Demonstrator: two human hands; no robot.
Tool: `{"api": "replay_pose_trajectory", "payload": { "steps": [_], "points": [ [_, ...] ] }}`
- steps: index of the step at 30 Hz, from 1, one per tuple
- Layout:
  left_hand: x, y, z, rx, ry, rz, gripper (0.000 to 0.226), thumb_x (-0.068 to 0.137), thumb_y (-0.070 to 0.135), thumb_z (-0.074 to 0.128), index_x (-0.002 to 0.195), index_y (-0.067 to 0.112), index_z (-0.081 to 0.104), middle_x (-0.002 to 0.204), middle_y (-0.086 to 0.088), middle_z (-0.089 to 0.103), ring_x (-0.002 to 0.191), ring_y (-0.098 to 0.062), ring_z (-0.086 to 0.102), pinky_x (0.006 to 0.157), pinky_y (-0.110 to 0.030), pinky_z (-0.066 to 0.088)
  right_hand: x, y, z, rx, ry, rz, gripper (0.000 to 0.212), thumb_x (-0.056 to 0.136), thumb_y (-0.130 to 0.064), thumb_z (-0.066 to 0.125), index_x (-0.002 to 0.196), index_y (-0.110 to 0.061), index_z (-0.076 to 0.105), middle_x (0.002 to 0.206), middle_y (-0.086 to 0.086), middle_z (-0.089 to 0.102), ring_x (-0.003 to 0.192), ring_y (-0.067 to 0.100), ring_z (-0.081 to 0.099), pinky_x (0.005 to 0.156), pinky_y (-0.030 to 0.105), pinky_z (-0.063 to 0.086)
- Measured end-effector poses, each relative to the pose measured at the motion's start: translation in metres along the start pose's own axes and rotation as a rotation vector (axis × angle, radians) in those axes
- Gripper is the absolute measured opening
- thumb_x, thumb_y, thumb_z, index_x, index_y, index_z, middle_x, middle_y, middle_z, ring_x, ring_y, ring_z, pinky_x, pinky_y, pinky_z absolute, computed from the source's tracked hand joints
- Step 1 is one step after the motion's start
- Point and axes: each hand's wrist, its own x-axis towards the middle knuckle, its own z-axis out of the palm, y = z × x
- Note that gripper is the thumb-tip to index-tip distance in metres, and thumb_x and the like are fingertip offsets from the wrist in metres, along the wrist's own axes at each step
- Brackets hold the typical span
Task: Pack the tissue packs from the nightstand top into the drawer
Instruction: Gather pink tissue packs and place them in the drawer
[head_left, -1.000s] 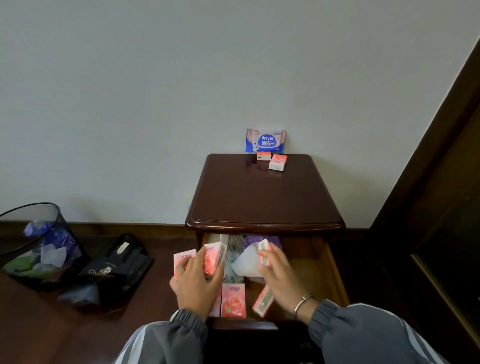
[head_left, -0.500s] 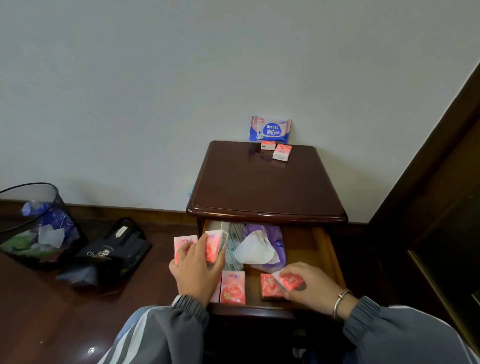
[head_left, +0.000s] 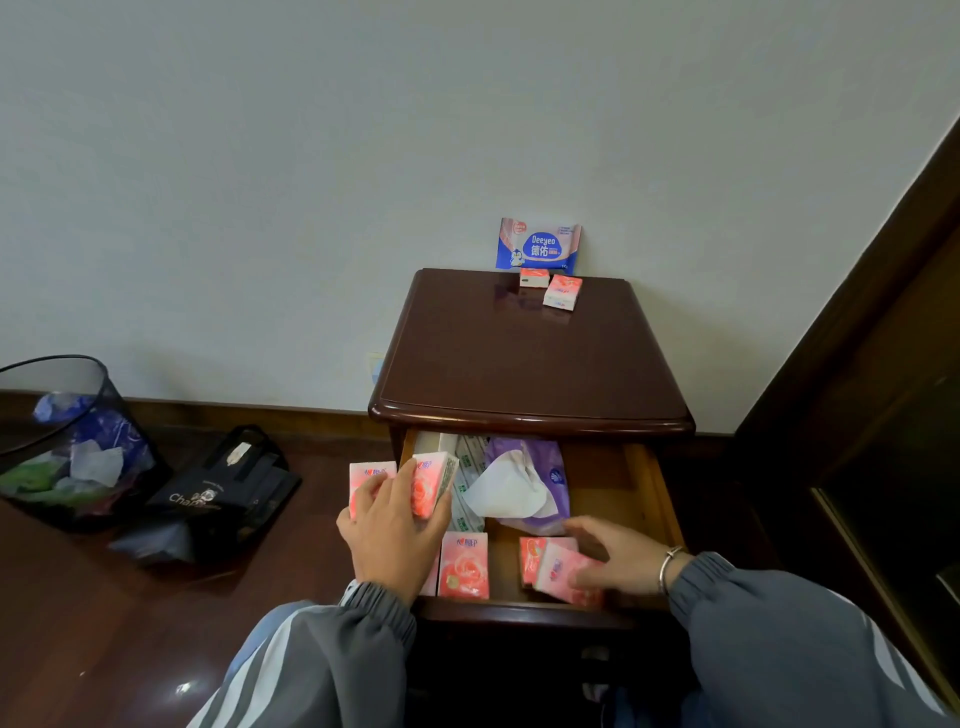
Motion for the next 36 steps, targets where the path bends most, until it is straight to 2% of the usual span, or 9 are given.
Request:
{"api": "replay_pose_trajectory", "payload": {
  "steps": [4, 7, 13, 20, 23, 25, 29, 33, 36],
  "points": [
    [0.0, -0.001, 0.002, -0.007, 0.006, 0.012, 0.061, 0.086, 0.06, 0.049, 0.137, 0.027, 0.048, 0.127, 0.008, 0.062, 0.13, -0.02, 0.039, 0.098, -0.049, 0.029, 0.005, -0.006, 0.009, -0.355, 0.154, 0.055, 0.061, 0.073, -0.035, 0.073, 0.129, -0.035, 0.047, 0.124, -0.001, 0.05, 0.114, 0.015, 0.052, 0.092, 0.021, 0.039],
    [0.0, -0.002, 0.003, -0.011, 0.011, 0.017, 0.061, 0.085, 0.06, 0.05, 0.136, 0.027, 0.049, 0.127, 0.007, 0.062, 0.13, -0.02, 0.04, 0.098, -0.05, 0.029, 0.006, -0.014, 0.02, -0.356, 0.151, 0.076, 0.061, 0.073, -0.043, 0.073, 0.127, -0.028, 0.048, 0.12, 0.002, 0.056, 0.108, 0.019, 0.055, 0.086, 0.024, 0.04],
    [0.0, -0.003, 0.003, -0.023, 0.018, 0.003, 0.061, 0.085, 0.059, 0.05, 0.135, 0.026, 0.051, 0.124, 0.007, 0.064, 0.129, -0.021, 0.042, 0.098, -0.052, 0.03, -0.002, -0.016, 0.019, -0.345, 0.251, 0.076, 0.032, 0.077, -0.023, 0.068, 0.109, -0.022, 0.064, 0.109, 0.0, 0.066, 0.096, 0.015, 0.059, 0.077, 0.022, 0.042],
    [0.001, -0.002, 0.003, -0.026, 0.013, 0.004, 0.06, 0.086, 0.058, 0.05, 0.136, 0.025, 0.05, 0.126, 0.007, 0.063, 0.13, -0.021, 0.041, 0.099, -0.05, 0.029, -0.015, -0.017, 0.004, 0.395, 0.446, 0.258, 0.022, 0.078, -0.016, 0.074, 0.094, -0.008, 0.061, 0.086, 0.007, 0.07, 0.072, 0.017, 0.064, 0.056, 0.021, 0.045],
    [0.0, -0.003, 0.003, -0.019, 0.005, 0.003, 0.06, 0.087, 0.059, 0.048, 0.137, 0.026, 0.048, 0.127, 0.007, 0.061, 0.13, -0.02, 0.04, 0.099, -0.05, 0.029, -0.012, -0.022, 0.019, 0.804, 0.379, 0.377, 0.023, 0.082, -0.01, 0.069, 0.092, -0.006, 0.048, 0.076, 0.012, 0.072, 0.062, 0.021, 0.07, 0.05, 0.022, 0.05],
    [0.001, -0.003, 0.003, -0.018, 0.004, 0.001, 0.061, 0.087, 0.059, 0.048, 0.137, 0.025, 0.048, 0.127, 0.007, 0.062, 0.13, -0.02, 0.04, 0.099, -0.05, 0.029, -0.007, -0.024, 0.029, 0.861, 0.349, 0.428, 0.027, 0.081, -0.006, 0.068, 0.091, -0.007, 0.043, 0.082, 0.019, 0.07, 0.066, 0.024, 0.071, 0.055, 0.026, 0.055],
    [0.0, -0.002, 0.002, -0.014, 0.0, -0.002, 0.06, 0.087, 0.059, 0.047, 0.137, 0.025, 0.048, 0.127, 0.007, 0.062, 0.13, -0.02, 0.04, 0.099, -0.05, 0.029, 0.004, -0.027, 0.036, 0.74, 0.335, 0.499, 0.033, 0.079, -0.005, 0.069, 0.104, -0.001, 0.047, 0.099, 0.02, 0.063, 0.083, 0.03, 0.067, 0.062, 0.031, 0.058],
    [0.0, -0.002, 0.002, -0.015, -0.003, 0.0, 0.061, 0.086, 0.06, 0.046, 0.137, 0.025, 0.048, 0.127, 0.007, 0.062, 0.13, -0.02, 0.04, 0.099, -0.049, 0.029, 0.003, -0.023, 0.033, 0.048, 0.238, 0.504, 0.044, 0.08, -0.042, 0.067, 0.11, -0.012, 0.057, 0.094, -0.001, 0.058, 0.081, 0.013, 0.057, 0.054, 0.019, 0.04],
    [0.001, -0.001, 0.002, -0.017, -0.001, 0.002, 0.059, 0.087, 0.058, 0.048, 0.136, 0.026, 0.049, 0.126, 0.007, 0.062, 0.13, -0.02, 0.04, 0.098, -0.049, 0.029, 0.006, -0.02, 0.031, -0.045, 0.268, 0.465, 0.059, 0.07, -0.042, 0.075, 0.115, -0.015, 0.047, 0.108, 0.0, 0.056, 0.097, 0.016, 0.057, 0.076, 0.025, 0.047]
  ]
}}
